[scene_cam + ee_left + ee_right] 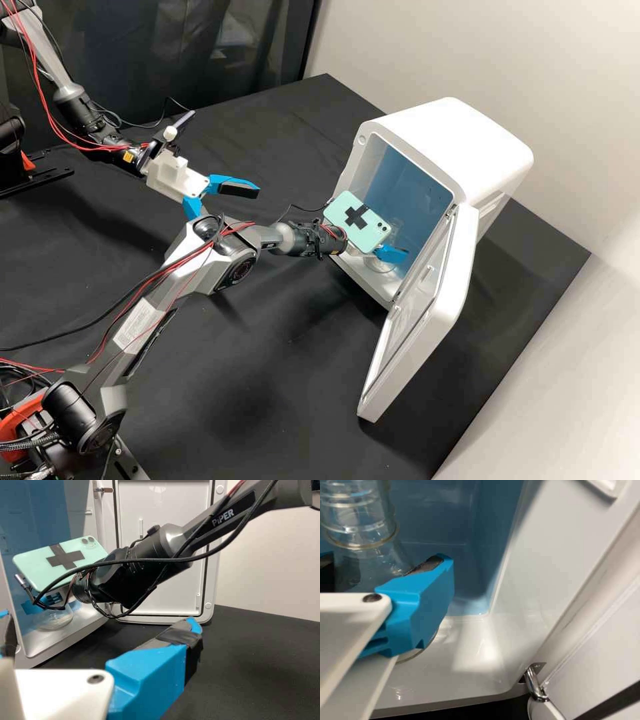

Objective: Take the flask out of the incubator

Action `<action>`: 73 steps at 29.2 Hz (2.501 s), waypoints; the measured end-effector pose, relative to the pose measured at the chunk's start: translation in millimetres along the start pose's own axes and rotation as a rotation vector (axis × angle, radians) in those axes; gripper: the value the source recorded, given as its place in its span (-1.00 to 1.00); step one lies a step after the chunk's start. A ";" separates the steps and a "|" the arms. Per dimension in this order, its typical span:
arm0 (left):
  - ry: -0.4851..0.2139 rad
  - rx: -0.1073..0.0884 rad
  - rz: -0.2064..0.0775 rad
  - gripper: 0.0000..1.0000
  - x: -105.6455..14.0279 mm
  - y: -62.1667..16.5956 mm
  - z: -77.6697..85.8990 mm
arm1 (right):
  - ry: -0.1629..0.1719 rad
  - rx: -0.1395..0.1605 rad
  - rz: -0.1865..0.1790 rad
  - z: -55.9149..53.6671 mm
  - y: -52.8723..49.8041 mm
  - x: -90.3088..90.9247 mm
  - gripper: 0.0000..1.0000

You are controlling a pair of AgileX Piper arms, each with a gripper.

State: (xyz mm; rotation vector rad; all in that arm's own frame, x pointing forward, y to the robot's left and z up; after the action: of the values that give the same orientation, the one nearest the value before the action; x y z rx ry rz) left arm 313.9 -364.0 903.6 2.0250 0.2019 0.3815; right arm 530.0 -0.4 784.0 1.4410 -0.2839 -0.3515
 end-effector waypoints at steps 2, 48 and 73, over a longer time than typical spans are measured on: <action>0.000 0.000 0.000 1.00 0.0 0.0 0.0 | 0.002 0.000 0.000 0.3 -0.5 -0.1 -1.00; 0.026 0.002 0.007 1.00 -14.2 3.7 -11.1 | 0.197 0.015 -0.168 127.2 -21.7 -230.1 -1.00; 0.026 -0.007 0.011 1.00 -19.0 4.1 -12.1 | 0.159 -0.046 -0.140 141.0 -41.4 -227.5 1.00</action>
State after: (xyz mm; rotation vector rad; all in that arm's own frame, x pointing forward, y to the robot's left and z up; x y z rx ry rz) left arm 291.7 -361.6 909.0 2.0158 0.2050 0.4151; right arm 263.1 -41.6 763.4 1.4380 -0.0462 -0.3520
